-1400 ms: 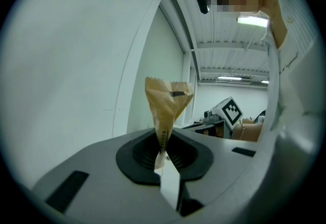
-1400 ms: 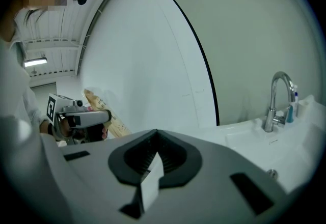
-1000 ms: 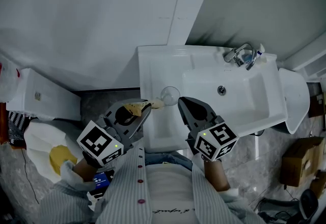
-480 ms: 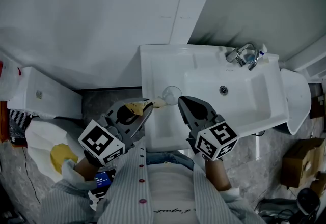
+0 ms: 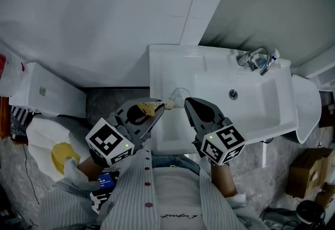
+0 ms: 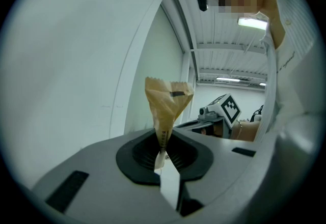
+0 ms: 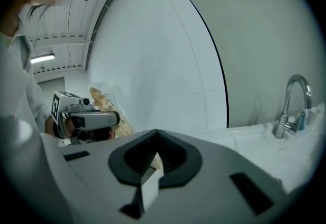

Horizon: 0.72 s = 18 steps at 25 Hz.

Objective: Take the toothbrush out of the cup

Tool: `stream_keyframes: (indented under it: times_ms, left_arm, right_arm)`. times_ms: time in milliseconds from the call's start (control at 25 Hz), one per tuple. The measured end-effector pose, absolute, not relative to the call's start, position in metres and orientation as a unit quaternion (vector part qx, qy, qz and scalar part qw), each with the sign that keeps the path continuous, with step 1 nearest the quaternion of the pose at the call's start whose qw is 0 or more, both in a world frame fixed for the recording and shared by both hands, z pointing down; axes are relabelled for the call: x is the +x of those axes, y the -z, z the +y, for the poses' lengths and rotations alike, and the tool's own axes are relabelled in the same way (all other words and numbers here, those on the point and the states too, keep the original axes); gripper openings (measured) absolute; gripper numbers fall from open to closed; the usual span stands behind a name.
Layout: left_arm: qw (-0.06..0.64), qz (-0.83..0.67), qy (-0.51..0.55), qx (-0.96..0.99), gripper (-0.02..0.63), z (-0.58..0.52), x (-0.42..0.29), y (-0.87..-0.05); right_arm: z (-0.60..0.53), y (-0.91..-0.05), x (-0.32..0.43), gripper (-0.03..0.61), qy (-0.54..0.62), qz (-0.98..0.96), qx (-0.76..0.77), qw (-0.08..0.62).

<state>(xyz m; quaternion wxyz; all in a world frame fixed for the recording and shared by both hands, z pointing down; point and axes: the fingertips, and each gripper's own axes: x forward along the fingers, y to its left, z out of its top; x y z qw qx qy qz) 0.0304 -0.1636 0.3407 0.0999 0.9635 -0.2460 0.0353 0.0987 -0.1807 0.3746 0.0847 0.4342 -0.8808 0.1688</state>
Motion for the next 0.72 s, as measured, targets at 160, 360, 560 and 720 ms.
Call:
stream_keyframes:
  times_ms: [160,360,560,720]
  left_arm:
    - [0.100,-0.244,-0.035,0.964,0.037,-0.1642,0.0314,-0.3413]
    - [0.099,-0.244,-0.039,0.964,0.037,-0.1676,0.0336,-0.3405]
    - [0.097,-0.240,-0.040,0.965,0.037,-0.1683,0.0380,-0.3410]
    - [0.095,-0.233,-0.044,0.967,0.037,-0.1693,0.0404,-0.3415]
  right_arm:
    - [-0.1821,-0.3766,0.0951,0.011,-0.169,-0.883,0.428,0.090]
    - [-0.1862,-0.3731,0.0943,0.011,-0.167,-0.886,0.424,0.088]
    - [-0.1872,-0.3732,0.0955,0.011,-0.167,-0.886,0.423,0.087]
    - [-0.1869,-0.3741,0.0957,0.011,-0.169,-0.885,0.425,0.086]
